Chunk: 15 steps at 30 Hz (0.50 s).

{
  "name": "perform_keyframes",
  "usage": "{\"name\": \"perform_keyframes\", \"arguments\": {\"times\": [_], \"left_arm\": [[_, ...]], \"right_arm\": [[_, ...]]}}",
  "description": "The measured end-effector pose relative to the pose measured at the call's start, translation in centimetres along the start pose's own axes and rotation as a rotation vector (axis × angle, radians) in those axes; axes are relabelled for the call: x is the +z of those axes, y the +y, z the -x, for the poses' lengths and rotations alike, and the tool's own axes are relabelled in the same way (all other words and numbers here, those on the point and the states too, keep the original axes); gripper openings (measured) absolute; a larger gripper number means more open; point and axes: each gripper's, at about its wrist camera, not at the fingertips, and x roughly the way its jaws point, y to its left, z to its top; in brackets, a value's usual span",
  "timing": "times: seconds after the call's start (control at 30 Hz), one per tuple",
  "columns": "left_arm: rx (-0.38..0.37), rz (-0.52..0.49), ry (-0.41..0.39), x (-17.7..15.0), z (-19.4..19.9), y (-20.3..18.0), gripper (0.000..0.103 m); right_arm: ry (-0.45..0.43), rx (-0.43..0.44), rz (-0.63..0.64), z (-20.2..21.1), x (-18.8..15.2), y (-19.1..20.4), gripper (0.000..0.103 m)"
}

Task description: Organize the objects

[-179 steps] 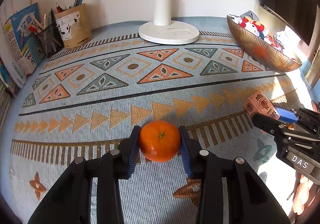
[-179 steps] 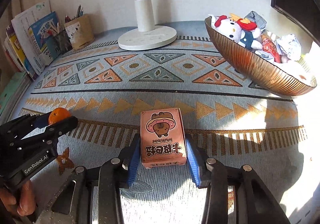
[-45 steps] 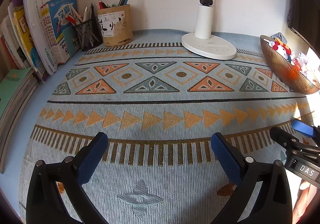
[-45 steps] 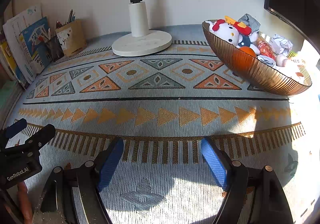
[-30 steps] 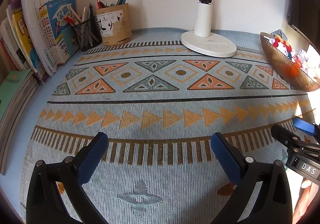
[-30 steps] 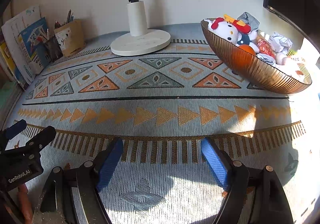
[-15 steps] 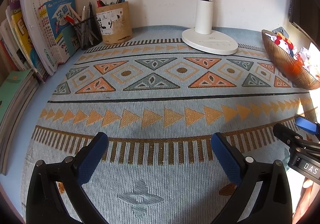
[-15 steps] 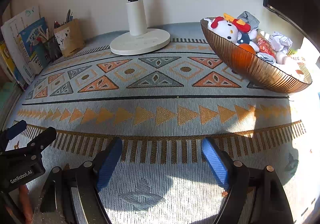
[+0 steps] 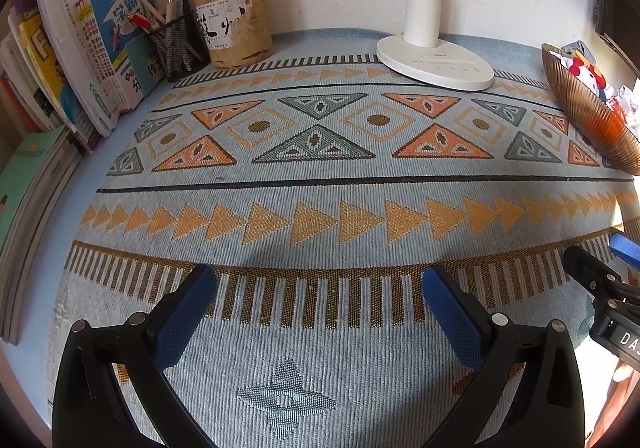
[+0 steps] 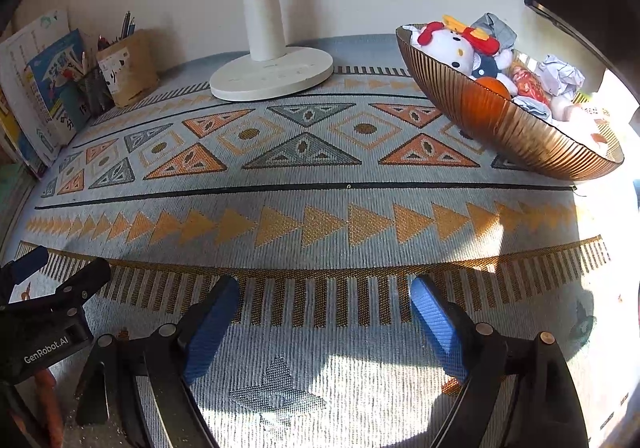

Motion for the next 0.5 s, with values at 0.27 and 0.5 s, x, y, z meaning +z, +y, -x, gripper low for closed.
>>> {"name": "perform_keyframes", "arguments": {"times": [0.27, 0.5], "left_arm": [[-0.042, 0.075, 0.025, 0.4, -0.8, 1.2, 0.103], [-0.042, 0.077, 0.021, 0.5, -0.8, 1.1, 0.103]], "right_arm": [[0.039, -0.008, 0.027, -0.7, 0.2, 0.5, 0.103], [0.032, -0.009, 0.028, -0.7, 0.2, 0.5, 0.103]]}}
